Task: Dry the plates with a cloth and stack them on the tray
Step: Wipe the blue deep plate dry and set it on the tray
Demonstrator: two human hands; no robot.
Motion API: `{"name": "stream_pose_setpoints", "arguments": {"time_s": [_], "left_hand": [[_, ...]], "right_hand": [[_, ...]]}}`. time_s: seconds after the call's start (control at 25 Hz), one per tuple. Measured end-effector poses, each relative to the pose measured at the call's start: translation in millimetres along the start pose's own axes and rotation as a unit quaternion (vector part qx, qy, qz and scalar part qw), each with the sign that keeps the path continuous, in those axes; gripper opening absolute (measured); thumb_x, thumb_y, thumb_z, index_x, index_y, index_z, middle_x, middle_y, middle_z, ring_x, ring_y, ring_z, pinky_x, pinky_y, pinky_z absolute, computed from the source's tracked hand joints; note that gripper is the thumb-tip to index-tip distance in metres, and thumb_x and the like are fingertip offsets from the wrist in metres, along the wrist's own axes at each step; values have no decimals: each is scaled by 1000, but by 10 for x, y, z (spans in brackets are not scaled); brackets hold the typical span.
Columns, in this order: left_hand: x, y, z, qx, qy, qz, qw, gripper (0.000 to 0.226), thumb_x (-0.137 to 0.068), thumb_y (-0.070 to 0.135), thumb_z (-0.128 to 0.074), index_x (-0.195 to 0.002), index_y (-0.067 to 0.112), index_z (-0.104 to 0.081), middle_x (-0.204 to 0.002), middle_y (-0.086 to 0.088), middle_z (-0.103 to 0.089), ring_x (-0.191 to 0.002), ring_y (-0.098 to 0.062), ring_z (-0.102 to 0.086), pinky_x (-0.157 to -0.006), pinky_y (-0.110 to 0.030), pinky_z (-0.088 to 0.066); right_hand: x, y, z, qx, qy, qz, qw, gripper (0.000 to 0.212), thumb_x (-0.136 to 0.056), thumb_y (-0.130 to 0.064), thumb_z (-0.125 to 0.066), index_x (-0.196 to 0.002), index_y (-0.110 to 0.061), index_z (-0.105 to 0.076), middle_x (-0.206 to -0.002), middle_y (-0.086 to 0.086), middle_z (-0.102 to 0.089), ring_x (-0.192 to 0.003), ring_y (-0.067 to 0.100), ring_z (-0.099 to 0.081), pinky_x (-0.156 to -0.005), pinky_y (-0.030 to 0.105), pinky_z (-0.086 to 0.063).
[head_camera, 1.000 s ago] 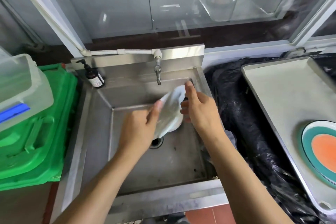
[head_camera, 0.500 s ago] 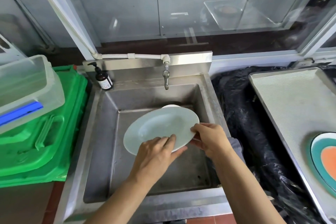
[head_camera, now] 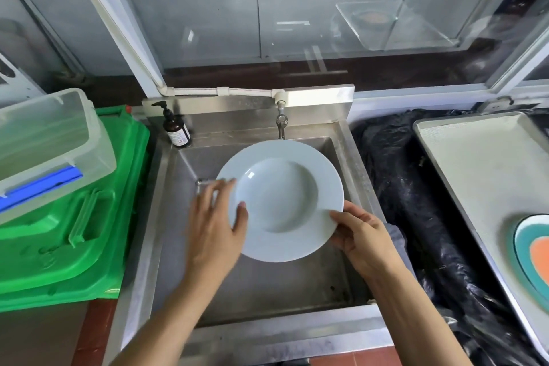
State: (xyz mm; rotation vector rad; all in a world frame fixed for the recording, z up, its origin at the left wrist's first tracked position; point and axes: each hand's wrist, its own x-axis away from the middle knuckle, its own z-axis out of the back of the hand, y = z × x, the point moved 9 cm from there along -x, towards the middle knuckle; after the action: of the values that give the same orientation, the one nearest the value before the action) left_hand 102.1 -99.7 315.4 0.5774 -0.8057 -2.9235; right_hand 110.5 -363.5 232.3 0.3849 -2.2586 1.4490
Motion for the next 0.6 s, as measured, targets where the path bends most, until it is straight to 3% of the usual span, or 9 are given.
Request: {"name": "stream_pose_setpoints", "arguments": {"time_s": [0.12,0.2,0.24,0.28,0.4,0.52,0.6], "left_hand": [[-146,-541,-100,100,-92,213,967,51,-97,28,-59,-145,17,-47,-142,-8,-51,-128,-27,-51,-102,-41,-43],[-172,-644,-204,212,-127,285,926,27,-97,27,-59,-123,30,-63,-128,-3,-63,-113,-21,-62,-89,-38,-49],[-186,-649,-209,250,-121,298,913,11,-94,27,-59,-99,33,-67,-113,0,-68,-99,-19,-65,-80,-36,-48],[-194,-629,-209,270,-117,300,907,12,-91,26,-58,-82,31,-62,-96,-1,-67,-84,-19,-63,-72,-34,-45],[-181,-589,-259,329,-116,315,883,14,-89,19,-57,-77,24,-60,-77,-4,-53,-71,-19,-46,-65,-33,-32],[-162,-481,-371,352,-139,335,863,39,-90,14,-58,-55,29,-67,-74,-4,-58,-68,-19,-50,-63,-33,-38],[-141,-370,-456,358,-160,340,855,44,-91,15,-57,-53,34,-68,-75,-1,-59,-74,-19,-51,-71,-37,-40]], "right_hand": [[67,12,-4,-2,-2,9,1000,24,-96,3,-56,-107,-4,-76,-104,16,-77,-87,25,-74,-88,41,-60],[131,22,-18,0,-1,12,1000,24,-96,3,-57,-106,-4,-77,-105,16,-76,-90,27,-72,-91,42,-59],[161,16,-16,5,2,16,1000,24,-96,4,-57,-106,-4,-76,-105,16,-76,-90,28,-72,-91,42,-59],[193,0,-1,9,8,25,1000,25,-96,5,-56,-108,-5,-75,-104,15,-76,-90,28,-72,-89,42,-60],[283,-71,72,12,33,51,998,33,-97,6,-56,-117,-15,-71,-100,12,-78,-83,25,-75,-81,43,-63],[374,-122,236,37,87,64,993,34,-97,6,-56,-121,-17,-67,-90,8,-78,-71,20,-74,-57,34,-62],[424,-157,375,48,125,75,988,33,-97,3,-57,-120,-18,-66,-85,3,-78,-69,18,-73,-55,29,-58]]}}
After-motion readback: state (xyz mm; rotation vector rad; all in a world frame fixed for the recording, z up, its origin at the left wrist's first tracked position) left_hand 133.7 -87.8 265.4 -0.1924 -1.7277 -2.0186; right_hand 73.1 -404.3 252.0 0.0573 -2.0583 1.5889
